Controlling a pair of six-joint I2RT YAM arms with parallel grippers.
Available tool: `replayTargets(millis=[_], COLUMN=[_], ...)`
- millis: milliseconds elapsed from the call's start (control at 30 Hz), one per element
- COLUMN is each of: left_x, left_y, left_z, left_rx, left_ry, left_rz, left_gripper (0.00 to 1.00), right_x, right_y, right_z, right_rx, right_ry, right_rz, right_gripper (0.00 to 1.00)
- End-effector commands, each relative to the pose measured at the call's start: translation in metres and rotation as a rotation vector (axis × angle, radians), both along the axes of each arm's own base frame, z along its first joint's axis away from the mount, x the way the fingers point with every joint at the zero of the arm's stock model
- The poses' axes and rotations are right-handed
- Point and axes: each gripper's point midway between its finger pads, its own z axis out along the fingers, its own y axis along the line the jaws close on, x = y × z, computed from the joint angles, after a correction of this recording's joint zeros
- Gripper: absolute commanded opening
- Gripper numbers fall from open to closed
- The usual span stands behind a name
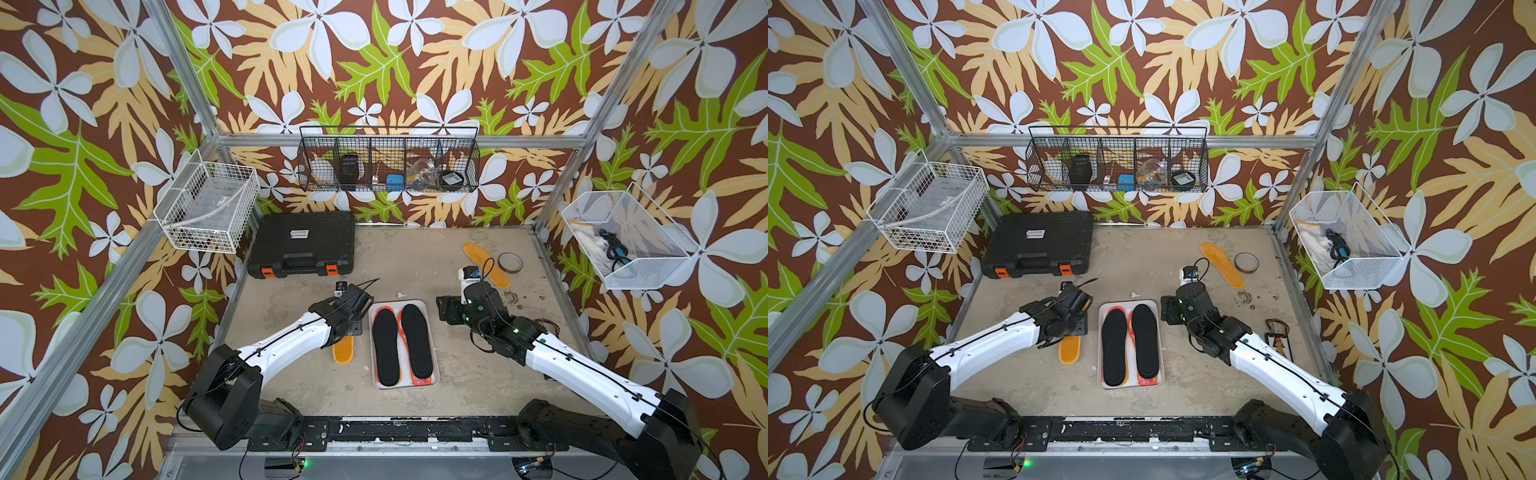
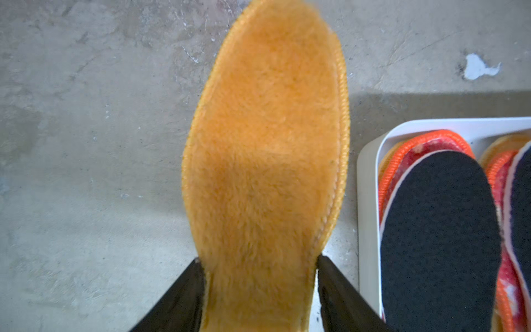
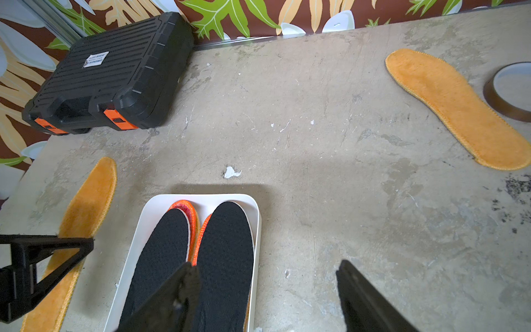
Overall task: Put the insoles into the storage box
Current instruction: Pick up the insole from the center of the board, then place the insole in the storage box.
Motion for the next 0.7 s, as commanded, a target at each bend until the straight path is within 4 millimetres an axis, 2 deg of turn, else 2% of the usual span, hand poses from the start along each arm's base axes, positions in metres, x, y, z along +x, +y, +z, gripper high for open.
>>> replayTargets(millis=[0,167,300,467,667], left_x=[-0.006,-0.011,-0.016,-0.026,-0.031], left_y=[-0.008,-0.051,-0.084,-0.116,-0.122], left_z=[0.013,0.043,0.048,0.026,-0.004], left_rx=[-0.041,-0.116,-0.146,-0.165,-0.205], left_ry=[-0.002,-0.059,-0.067,-0.029,0.009], left_rz=[-0.001,-0.055,-0.084,-0.093,-0.048], left_gripper=[0.64,0.64,0.65,0.66,0.67], right_x=[0.003,0.004,0.005,0.005,0.003], right_y=[0.001,0.003,0.005,0.005,0.004], right_z=[0.006,0.004,0.003,0.004,0.003], right_rx=[0.015,0.017,0.023,0.025,0.024], right_ry=[-0.016,-0.013,-0.007,-0.010,-0.009], right_rz=[-0.009,-0.008,-0.002,-0.003,-0.002], right_gripper=[0.79,0.79,0.79,0.79,0.79])
